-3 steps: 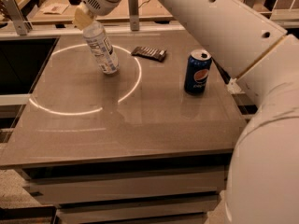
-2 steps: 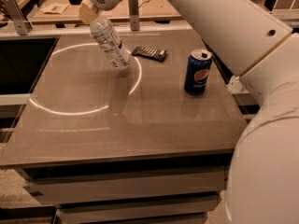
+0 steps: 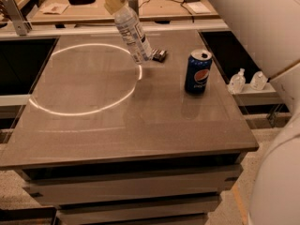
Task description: Move blue plastic bottle near pepsi can
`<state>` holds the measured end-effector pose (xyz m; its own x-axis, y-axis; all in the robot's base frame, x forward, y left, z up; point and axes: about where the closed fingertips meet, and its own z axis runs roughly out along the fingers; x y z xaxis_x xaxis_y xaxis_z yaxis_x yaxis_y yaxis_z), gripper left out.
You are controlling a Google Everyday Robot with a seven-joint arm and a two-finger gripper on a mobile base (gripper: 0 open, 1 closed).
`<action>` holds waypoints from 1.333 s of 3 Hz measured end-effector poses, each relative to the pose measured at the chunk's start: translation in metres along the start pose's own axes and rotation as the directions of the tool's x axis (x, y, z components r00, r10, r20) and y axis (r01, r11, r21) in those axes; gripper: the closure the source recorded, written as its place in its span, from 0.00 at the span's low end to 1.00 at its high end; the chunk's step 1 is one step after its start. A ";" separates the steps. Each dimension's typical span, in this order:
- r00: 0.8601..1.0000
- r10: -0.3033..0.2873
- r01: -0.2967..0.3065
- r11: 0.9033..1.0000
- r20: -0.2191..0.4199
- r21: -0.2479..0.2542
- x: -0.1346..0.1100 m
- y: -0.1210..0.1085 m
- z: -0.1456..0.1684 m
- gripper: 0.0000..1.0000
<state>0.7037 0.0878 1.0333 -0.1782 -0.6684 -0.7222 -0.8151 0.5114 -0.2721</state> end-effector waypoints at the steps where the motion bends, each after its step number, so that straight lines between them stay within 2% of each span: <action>1: 0.995 0.099 -0.100 0.994 0.009 0.049 0.026 -0.015 -0.025 1.00; 2: 0.977 0.210 -0.212 0.973 0.033 0.092 0.055 -0.020 -0.045 1.00; 3: 0.950 0.303 -0.311 0.942 0.078 0.127 0.082 -0.018 -0.055 1.00; 4: 0.933 0.345 -0.357 0.922 0.107 0.147 0.097 -0.015 -0.056 1.00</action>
Offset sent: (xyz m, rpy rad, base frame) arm -0.0333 -0.1203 -0.0211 0.2093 0.0683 -0.3403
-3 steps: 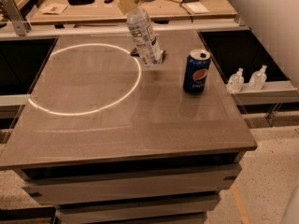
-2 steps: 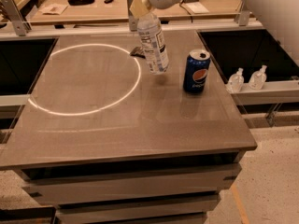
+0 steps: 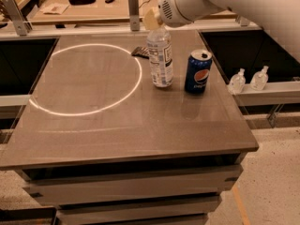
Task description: Move blue plastic bottle near pepsi can
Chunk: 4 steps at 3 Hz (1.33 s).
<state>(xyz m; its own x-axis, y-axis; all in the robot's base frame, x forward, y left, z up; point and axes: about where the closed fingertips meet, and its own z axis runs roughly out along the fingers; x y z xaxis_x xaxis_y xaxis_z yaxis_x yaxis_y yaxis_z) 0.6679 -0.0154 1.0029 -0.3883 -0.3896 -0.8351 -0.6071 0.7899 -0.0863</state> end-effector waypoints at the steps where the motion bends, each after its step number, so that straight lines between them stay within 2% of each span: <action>1: 1.000 0.020 -0.020 1.000 0.005 0.018 0.009 -0.003 -0.003 1.00; 3: 0.999 0.036 -0.036 0.999 0.014 0.031 0.015 -0.004 -0.007 1.00; 4: 0.999 0.036 -0.036 0.999 0.014 0.031 0.014 -0.004 -0.007 0.82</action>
Offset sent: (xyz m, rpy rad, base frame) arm -0.0115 -0.0197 -0.0183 0.0376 -0.0063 -0.0714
